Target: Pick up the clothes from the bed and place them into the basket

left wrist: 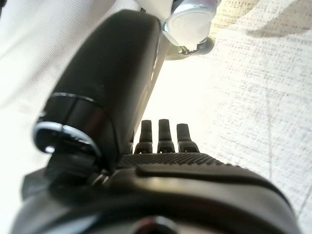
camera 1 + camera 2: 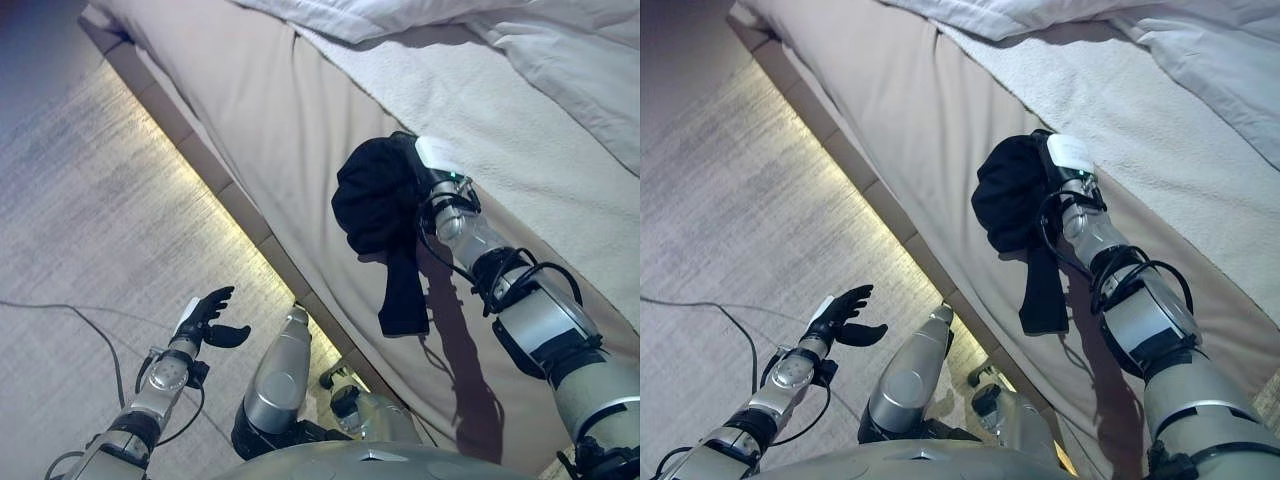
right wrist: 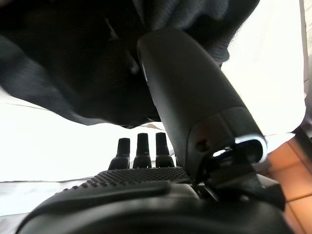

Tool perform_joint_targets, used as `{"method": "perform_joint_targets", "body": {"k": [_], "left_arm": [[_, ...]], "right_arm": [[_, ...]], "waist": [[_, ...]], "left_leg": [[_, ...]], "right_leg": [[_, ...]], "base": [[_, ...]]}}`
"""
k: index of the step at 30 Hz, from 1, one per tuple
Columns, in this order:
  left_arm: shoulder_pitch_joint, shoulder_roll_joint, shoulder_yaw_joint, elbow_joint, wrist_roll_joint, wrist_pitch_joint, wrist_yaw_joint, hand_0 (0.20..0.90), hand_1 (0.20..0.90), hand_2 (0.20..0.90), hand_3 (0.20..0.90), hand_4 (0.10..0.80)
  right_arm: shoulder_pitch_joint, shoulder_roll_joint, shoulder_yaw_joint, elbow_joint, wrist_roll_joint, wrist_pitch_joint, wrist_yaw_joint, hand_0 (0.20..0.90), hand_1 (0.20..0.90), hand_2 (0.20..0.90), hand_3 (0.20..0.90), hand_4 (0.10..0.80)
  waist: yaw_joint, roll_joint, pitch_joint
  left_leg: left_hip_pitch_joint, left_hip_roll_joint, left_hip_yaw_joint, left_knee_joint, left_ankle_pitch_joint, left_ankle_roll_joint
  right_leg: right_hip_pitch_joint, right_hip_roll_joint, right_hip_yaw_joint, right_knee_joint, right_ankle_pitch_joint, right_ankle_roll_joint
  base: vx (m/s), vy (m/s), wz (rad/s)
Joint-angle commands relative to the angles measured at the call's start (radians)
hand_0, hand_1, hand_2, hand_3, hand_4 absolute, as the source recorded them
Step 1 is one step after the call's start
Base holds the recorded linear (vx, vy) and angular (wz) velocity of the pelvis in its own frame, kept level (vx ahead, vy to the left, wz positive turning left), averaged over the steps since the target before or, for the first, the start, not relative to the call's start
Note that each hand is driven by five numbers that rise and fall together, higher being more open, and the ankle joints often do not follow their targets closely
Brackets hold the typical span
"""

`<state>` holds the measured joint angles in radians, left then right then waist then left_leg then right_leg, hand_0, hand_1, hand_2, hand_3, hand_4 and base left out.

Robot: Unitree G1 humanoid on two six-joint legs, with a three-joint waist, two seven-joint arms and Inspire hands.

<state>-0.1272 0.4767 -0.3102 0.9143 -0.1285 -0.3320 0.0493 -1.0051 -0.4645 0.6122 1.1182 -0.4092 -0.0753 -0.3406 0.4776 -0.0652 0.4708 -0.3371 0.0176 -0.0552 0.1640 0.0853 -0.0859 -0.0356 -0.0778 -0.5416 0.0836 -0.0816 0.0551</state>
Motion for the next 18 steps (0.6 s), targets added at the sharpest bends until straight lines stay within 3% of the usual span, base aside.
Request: {"method": "perform_joint_targets", "body": {"k": [1,3,8,15,18], "left_arm": [[0.069,0.060,-0.025,-0.068,-0.055,-0.075,-0.002,0.900,0.900,0.900,0.900,0.800],[0.077,0.063,-0.016,-0.090,-0.066,-0.075,-0.004,0.900,0.900,0.900,0.900,0.800],[0.077,0.071,0.001,-0.140,-0.088,-0.065,-0.008,0.900,0.900,0.900,0.900,0.800],[0.056,0.081,-0.005,-0.207,-0.088,-0.009,0.021,0.900,0.900,0.900,0.900,0.800],[0.049,0.091,-0.013,-0.235,-0.104,0.008,0.017,0.900,0.900,0.900,0.900,0.800]], "right_arm": [[-0.069,-0.062,0.048,-0.009,0.039,0.059,0.024,0.900,0.900,0.900,0.900,0.800],[-0.074,-0.062,0.048,0.016,0.075,0.098,0.075,0.900,0.900,0.900,0.900,0.800],[-0.052,-0.027,0.029,0.133,0.184,0.321,0.371,0.900,0.900,0.900,0.900,0.800],[-0.007,0.007,-0.020,0.216,0.267,0.309,0.375,0.900,0.900,0.900,0.900,0.800],[-0.006,-0.005,-0.039,0.230,0.302,0.270,0.301,0.900,0.900,0.900,0.900,0.800]], "waist": [[0.034,0.026,-0.027],[0.041,0.038,-0.013],[0.048,0.068,0.024],[0.050,0.089,0.041],[0.044,0.097,0.042]], "left_leg": [[-0.112,0.041,-0.036,0.068,-0.029,0.009],[-0.143,0.034,-0.045,0.095,-0.029,0.011],[-0.211,0.016,-0.054,0.145,-0.033,0.027],[-0.224,0.002,-0.051,0.156,-0.029,0.027],[-0.222,-0.001,-0.047,0.148,-0.025,0.025]], "right_leg": [[-0.120,-0.101,0.042,0.235,-0.017,0.022],[-0.155,-0.115,0.037,0.272,-0.022,0.021],[-0.243,-0.149,0.032,0.354,-0.038,0.017],[-0.247,-0.165,0.030,0.355,-0.031,0.031],[-0.243,-0.163,0.029,0.338,-0.022,0.037]], "base": [[0.042,0.033,0.15],[0.044,0.041,0.15],[-0.010,0.040,0.02],[-0.008,-0.008,0.03],[-0.039,0.004,0.28]]}}
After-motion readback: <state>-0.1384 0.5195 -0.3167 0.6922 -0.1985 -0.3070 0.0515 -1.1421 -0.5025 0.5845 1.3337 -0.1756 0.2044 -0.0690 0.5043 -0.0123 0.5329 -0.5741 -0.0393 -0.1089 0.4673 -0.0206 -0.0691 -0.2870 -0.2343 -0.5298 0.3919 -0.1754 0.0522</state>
